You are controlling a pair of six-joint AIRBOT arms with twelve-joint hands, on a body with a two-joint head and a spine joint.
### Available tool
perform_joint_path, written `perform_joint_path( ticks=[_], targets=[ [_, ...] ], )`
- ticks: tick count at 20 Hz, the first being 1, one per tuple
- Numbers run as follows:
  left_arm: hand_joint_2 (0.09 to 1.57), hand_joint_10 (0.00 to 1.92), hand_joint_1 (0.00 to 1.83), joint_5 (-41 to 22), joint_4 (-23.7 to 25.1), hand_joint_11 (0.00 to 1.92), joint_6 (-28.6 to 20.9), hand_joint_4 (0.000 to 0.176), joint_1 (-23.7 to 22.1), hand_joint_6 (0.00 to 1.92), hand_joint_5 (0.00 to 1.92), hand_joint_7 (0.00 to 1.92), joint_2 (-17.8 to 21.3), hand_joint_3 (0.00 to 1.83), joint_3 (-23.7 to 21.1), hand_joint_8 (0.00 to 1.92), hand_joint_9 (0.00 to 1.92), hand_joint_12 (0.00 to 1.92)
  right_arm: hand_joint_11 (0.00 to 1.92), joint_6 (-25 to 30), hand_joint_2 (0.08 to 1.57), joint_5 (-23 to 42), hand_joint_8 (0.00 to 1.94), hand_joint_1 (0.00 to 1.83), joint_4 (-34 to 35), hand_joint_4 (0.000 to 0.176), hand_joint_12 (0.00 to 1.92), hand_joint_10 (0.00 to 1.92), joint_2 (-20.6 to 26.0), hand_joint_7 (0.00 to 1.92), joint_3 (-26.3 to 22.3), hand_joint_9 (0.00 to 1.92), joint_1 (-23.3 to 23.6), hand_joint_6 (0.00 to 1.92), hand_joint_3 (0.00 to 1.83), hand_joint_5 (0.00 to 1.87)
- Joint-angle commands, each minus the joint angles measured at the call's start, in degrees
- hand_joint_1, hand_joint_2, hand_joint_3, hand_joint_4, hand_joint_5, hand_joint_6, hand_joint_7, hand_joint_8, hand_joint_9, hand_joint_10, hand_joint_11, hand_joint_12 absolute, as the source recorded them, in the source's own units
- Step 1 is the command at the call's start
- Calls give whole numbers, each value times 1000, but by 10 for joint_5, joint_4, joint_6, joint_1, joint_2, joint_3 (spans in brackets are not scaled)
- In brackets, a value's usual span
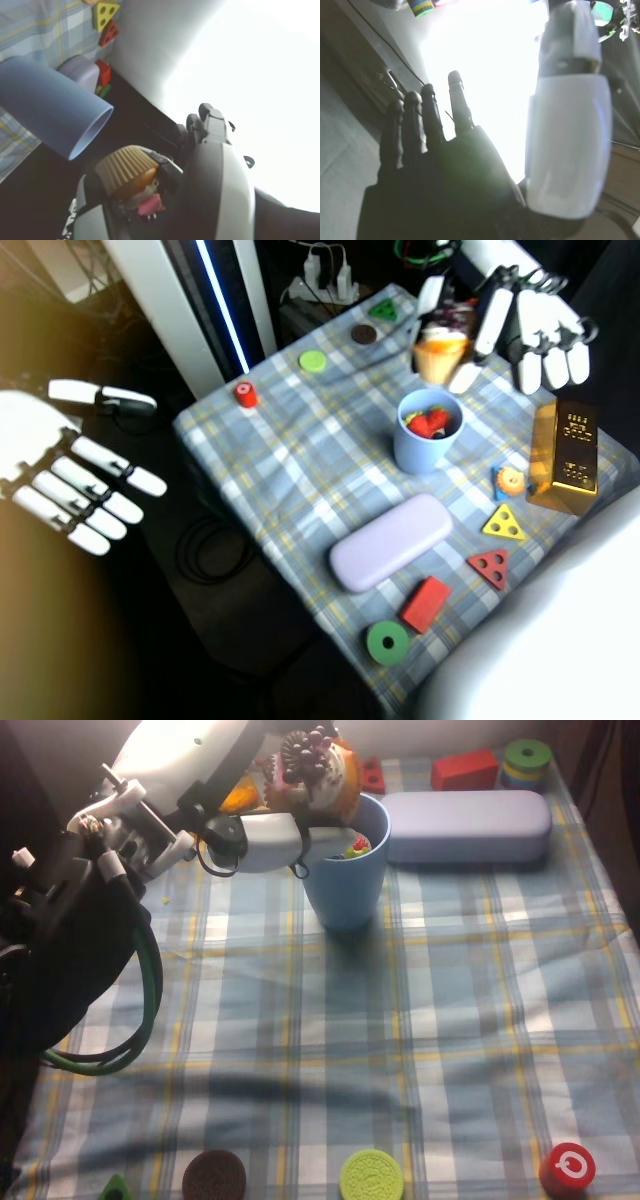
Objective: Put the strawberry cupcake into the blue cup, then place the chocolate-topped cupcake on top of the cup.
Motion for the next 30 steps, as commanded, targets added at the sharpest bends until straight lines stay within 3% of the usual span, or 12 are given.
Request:
perform_joint_path(
  ticks=[1,2,3,5,9,10,21,22,23,25,28,30],
  targets=[
    [1081,4,1039,-67,16,0,-4,176,-9,884,1033,432,-3,0,3,2,313,518,0,6,877,68,0,146,15,89,0,0,0,0,0,0,1,0,3,0],
    [1077,3,1042,-68,16,0,-4,176,-9,875,1039,425,-4,0,4,1,301,471,0,6,896,68,0,120,14,73,0,0,-1,0,0,0,1,0,10,0],
    [999,3,1042,-68,15,0,-4,57,-9,333,904,399,-5,0,5,2,280,419,0,7,902,68,0,121,13,67,0,0,-1,0,0,0,1,0,10,0],
    [953,0,1049,-68,11,0,-4,2,-8,39,912,399,-8,0,7,0,271,401,0,7,899,68,0,104,12,46,0,0,-2,0,0,0,1,0,7,0],
    [912,0,1012,-65,10,0,-4,16,-8,0,740,376,-11,0,11,0,268,433,0,8,902,68,0,105,12,24,0,0,-3,0,0,0,1,0,5,0],
    [923,1,1014,-65,10,14,-5,0,-8,2,792,388,-11,0,11,0,283,463,0,8,919,68,0,103,12,0,0,0,-3,0,0,0,1,0,11,0],
    [908,7,979,-62,14,45,-23,38,-8,24,750,351,-17,9,15,7,268,397,6,8,952,68,0,102,12,0,3,0,-6,0,1,0,1,0,13,0],
    [922,12,962,-61,15,76,-24,25,-9,5,672,331,-17,13,15,1,285,409,0,8,962,68,0,108,12,0,0,0,-7,0,1,0,1,0,16,0],
    [925,12,1053,-61,15,116,-26,34,-9,5,667,325,-18,10,15,1,291,429,0,8,967,68,0,97,12,0,0,0,-7,0,1,0,1,0,16,0],
    [972,12,1099,-59,16,166,-26,1,-9,11,690,336,-20,8,17,2,346,435,0,8,978,68,0,105,12,0,0,0,-7,0,1,0,1,0,17,0],
    [993,18,1059,-55,16,79,-26,28,-8,15,615,326,-20,0,17,14,286,414,0,9,988,68,0,108,11,0,0,0,-7,0,1,0,1,0,16,0],
    [978,17,1023,-53,16,140,-26,12,-8,14,667,359,-20,2,17,10,339,450,0,9,998,68,0,130,11,0,0,0,-8,0,1,0,1,0,11,0]
  ],
)
